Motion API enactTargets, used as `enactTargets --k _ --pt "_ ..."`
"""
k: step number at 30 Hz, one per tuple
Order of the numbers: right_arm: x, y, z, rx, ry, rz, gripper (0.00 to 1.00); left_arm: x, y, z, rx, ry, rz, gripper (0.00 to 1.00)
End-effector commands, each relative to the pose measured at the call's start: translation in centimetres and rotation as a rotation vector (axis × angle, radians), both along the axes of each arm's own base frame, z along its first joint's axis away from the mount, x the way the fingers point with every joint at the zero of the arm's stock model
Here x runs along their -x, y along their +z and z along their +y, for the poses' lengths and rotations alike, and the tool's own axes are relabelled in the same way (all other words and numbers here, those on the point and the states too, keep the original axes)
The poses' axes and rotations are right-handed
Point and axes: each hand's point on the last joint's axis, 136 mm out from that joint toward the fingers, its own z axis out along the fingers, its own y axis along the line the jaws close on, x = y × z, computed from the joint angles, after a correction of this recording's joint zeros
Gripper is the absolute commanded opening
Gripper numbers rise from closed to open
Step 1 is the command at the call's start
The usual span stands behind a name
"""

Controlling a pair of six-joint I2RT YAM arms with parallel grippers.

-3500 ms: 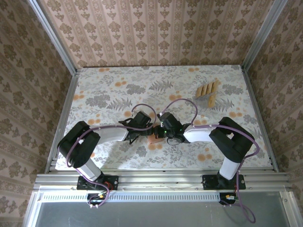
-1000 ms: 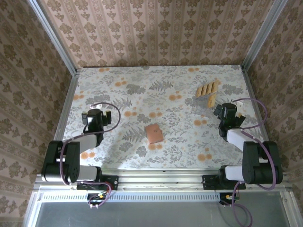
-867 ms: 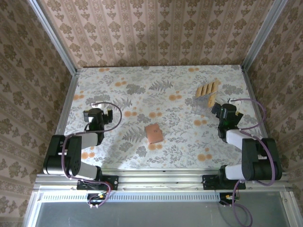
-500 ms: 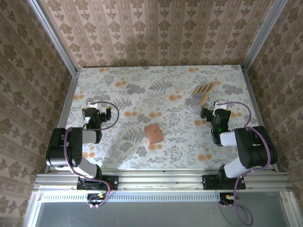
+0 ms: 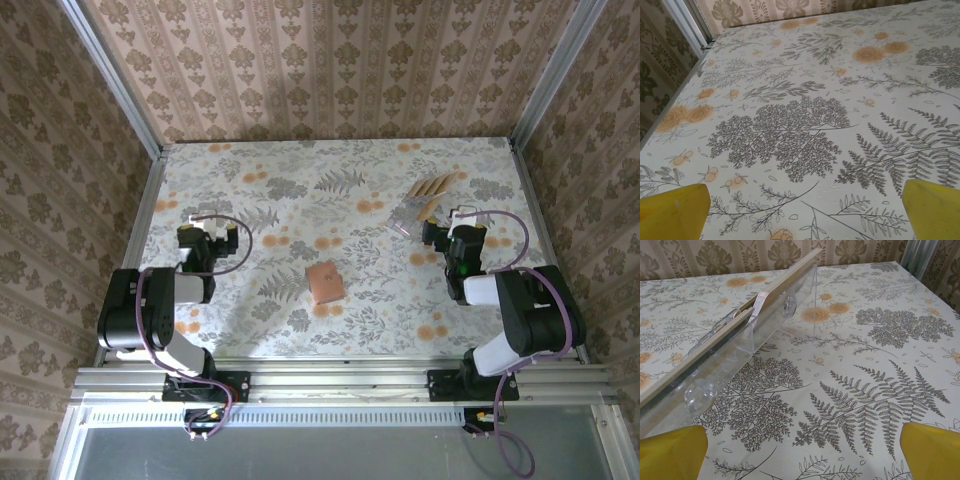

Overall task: Put the credit cards into the card holder
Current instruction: Reset both arms

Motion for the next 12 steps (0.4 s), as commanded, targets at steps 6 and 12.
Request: enactTargets --k 6,12 --pt "-0.65 0.35 -0.40 0.013 -0.016 0.000 1.00 -0.24 0.73 -0.51 -0.002 -0.031 -0.033 1.00" --pt "-0.36 0.63 -0.38 0.005 -0.004 -0.019 1.00 -0.23 0.73 -0.49 -0.002 -0.030 -0.033 1.00"
